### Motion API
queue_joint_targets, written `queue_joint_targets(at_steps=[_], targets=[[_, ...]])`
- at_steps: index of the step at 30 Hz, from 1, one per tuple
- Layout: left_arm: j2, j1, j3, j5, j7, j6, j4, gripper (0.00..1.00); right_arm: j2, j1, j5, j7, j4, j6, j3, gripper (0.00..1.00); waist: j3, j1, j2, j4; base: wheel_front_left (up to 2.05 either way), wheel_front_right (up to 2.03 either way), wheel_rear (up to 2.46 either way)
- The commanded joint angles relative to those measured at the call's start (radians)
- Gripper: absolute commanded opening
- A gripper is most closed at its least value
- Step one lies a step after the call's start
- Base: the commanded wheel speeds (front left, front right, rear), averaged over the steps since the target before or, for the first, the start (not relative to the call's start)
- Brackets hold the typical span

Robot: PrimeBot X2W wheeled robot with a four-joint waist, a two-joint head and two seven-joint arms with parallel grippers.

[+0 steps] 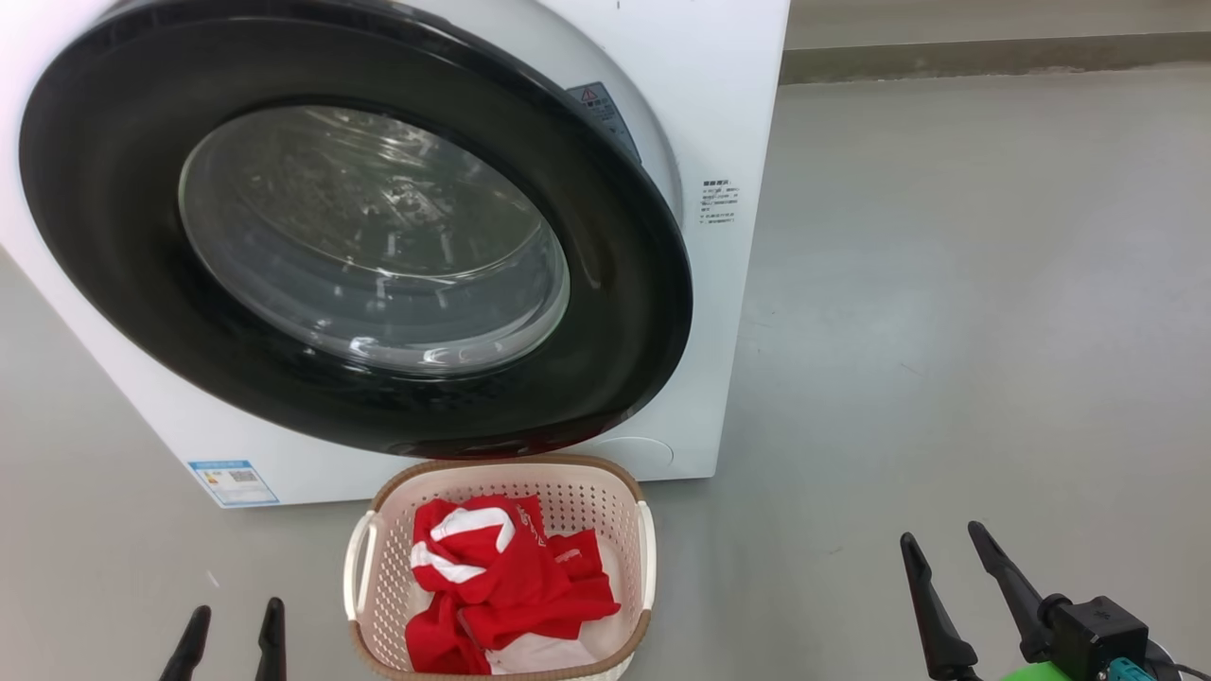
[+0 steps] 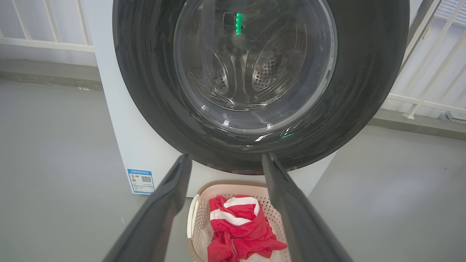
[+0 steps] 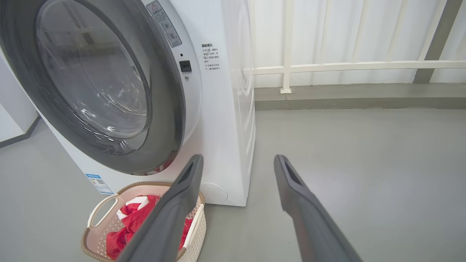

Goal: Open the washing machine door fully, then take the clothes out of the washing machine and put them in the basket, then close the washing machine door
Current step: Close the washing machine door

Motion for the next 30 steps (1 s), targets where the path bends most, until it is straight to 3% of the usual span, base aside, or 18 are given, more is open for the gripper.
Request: queue_joint_targets(at_steps=[1,2,5,20,30], targets=[[0.011,-0.011,0.03,0.014,-0.009,-0.005,-0.024,1.0,-0.006,-0.018,-0.009,-0.006,-0.028,0.006,0.017,1.0,0.0,0.0,0.0,0.003,0.0,0.0,0.0],[0.01,-0.012,0.027,0.014,-0.009,-0.005,-0.025,1.0,-0.005,-0.023,-0.007,-0.006,-0.028,0.006,0.02,0.53,0.001,0.0,0.0,0.005,0.0,0.0,0.0],[0.008,-0.014,0.018,0.017,-0.009,-0.005,-0.027,1.0,-0.005,-0.046,-0.001,-0.006,-0.03,0.006,0.033,0.0,0.005,0.0,0.0,0.015,0.0,0.0,0.0],[-0.018,-0.065,-0.004,0.031,-0.009,-0.005,-0.052,1.0,-0.003,-0.28,0.019,-0.006,0.002,0.006,0.131,0.0,0.092,0.0,0.0,0.107,0.0,0.0,0.0],[-0.039,-0.17,-0.047,0.011,-0.009,-0.005,-0.049,1.0,-0.003,-0.483,0.009,-0.006,0.075,0.006,0.141,0.0,0.24,0.0,0.0,0.186,0.0,0.0,0.0]])
